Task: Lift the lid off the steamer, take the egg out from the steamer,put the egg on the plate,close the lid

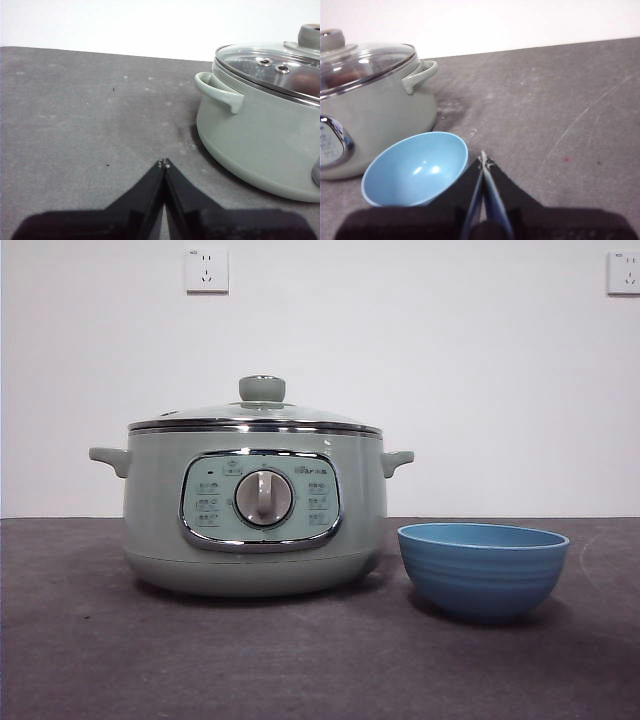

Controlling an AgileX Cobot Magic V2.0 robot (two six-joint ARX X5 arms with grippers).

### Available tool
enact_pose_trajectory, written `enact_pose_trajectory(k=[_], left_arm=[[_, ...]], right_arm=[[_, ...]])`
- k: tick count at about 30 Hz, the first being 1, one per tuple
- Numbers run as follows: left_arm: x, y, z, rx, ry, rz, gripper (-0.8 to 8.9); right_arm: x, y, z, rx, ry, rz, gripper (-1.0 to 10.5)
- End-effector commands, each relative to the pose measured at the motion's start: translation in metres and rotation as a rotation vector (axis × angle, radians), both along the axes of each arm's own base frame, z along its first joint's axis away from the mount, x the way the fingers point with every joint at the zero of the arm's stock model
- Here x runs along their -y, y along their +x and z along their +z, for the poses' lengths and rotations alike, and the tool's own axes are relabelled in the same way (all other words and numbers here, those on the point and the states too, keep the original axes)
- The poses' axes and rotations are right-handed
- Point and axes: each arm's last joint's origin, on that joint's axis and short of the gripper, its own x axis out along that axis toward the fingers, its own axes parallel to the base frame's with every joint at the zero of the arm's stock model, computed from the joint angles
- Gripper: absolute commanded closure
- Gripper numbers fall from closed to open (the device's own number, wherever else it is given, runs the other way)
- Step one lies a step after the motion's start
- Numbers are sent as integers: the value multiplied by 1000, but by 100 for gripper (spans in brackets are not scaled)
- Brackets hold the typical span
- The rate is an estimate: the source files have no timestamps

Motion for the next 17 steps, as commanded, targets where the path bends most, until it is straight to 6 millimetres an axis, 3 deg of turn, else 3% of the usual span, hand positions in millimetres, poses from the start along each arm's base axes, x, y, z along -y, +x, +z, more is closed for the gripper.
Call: enact_pose_trajectory(k=[1,9,17], left_arm=[[0,1,-3,-5,-5,-3,820],[1,-4,18,30,-88,-15,821],[2,-15,61,54,-102,-38,820]], right_arm=[[0,0,-4,-45,89,-11,946],[0,-2,16,-16,248,-24,958],[1,-10,60,69,277,-5,958]])
